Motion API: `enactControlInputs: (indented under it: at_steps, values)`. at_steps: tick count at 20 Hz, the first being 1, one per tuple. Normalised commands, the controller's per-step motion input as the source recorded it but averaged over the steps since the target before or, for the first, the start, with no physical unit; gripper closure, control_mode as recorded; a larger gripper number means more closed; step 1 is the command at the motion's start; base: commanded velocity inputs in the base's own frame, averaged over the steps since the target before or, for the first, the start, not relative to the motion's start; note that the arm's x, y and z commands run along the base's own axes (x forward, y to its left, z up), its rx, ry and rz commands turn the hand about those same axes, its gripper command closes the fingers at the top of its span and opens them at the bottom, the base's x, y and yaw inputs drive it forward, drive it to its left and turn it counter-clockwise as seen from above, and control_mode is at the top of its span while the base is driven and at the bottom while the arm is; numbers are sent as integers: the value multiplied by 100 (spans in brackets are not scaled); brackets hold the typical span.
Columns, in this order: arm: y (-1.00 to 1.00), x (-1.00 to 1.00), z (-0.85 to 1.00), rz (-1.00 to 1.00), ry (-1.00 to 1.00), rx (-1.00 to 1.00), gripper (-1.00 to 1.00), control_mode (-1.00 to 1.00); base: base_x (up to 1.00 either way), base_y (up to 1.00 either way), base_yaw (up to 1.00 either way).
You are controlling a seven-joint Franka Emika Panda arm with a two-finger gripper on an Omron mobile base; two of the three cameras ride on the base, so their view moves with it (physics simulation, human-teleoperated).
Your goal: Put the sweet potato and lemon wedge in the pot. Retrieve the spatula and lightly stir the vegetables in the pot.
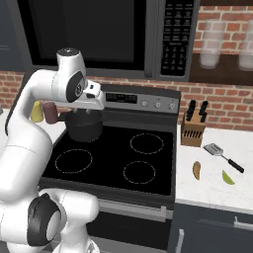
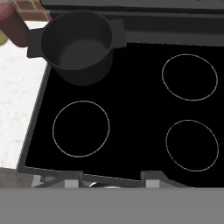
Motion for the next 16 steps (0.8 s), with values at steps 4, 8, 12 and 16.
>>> enactControlInputs:
  at_steps: [4,8,12,16]
  values:
    - [0,0,0,0,-1,0,-100,-100,0,0,0]
    - [-6,-8,0,0,-5,0,-100,-100,0,0,0]
    - [-3,-26,0,0,-9,0,-100,-100,0,0,0]
    - [0,-45,3,0,-14,0,-100,-100,0,0,0]
